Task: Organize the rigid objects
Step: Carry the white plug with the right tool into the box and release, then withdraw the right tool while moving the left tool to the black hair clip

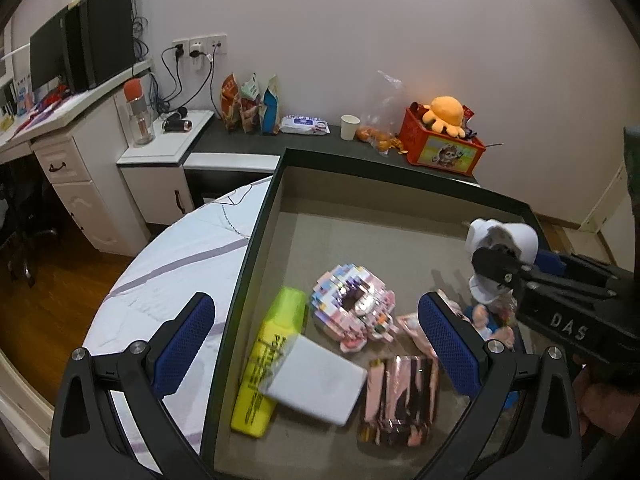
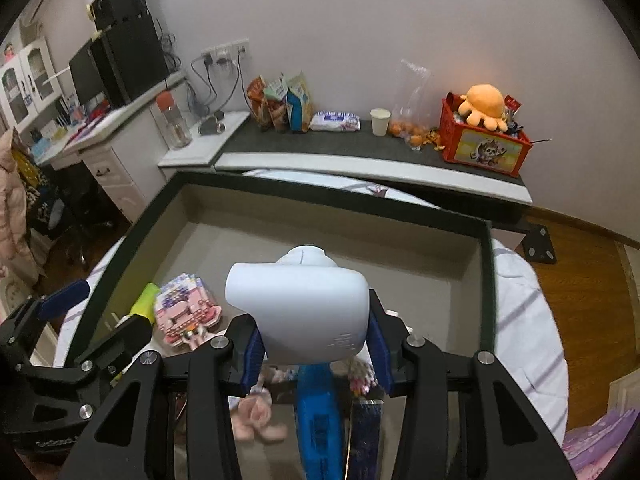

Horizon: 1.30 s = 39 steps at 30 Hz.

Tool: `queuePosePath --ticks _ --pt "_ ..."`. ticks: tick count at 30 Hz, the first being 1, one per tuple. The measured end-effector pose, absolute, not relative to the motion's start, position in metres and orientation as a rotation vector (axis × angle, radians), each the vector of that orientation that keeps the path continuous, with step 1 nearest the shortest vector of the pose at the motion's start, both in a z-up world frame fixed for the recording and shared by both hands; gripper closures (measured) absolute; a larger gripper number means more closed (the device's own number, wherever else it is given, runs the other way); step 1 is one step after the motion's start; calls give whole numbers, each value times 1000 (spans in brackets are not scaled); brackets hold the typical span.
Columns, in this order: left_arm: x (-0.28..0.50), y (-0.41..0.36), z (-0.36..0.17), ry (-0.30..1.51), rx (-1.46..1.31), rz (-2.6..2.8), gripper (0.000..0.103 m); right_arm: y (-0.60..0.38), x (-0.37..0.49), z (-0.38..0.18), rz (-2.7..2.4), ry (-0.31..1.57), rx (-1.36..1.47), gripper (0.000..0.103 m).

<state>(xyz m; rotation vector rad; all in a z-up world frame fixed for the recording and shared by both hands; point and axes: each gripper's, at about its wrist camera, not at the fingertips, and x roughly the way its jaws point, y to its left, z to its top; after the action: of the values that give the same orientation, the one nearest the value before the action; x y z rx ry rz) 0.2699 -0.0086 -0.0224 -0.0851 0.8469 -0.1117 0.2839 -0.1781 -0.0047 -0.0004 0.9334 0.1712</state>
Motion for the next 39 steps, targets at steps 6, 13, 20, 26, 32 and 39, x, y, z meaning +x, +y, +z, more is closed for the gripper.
queuePosePath --ticks 6,13,20,26,32,39 --pt "281 -2 -32 864 -102 -104 0 -174 299 -18 167 980 -22 58" --pt "280 2 -33 869 -119 -106 0 -169 301 -15 156 982 -34 29" --pt "259 4 -15 834 -114 -115 0 -170 289 -2 148 949 -34 19" --pt "230 3 8 791 -108 -121 0 -173 258 24 125 853 -7 0" --pt "190 2 28 749 -87 -125 0 -182 213 47 119 787 49 0" --pt "141 2 37 735 -67 -127 0 -190 160 59 104 752 84 0"
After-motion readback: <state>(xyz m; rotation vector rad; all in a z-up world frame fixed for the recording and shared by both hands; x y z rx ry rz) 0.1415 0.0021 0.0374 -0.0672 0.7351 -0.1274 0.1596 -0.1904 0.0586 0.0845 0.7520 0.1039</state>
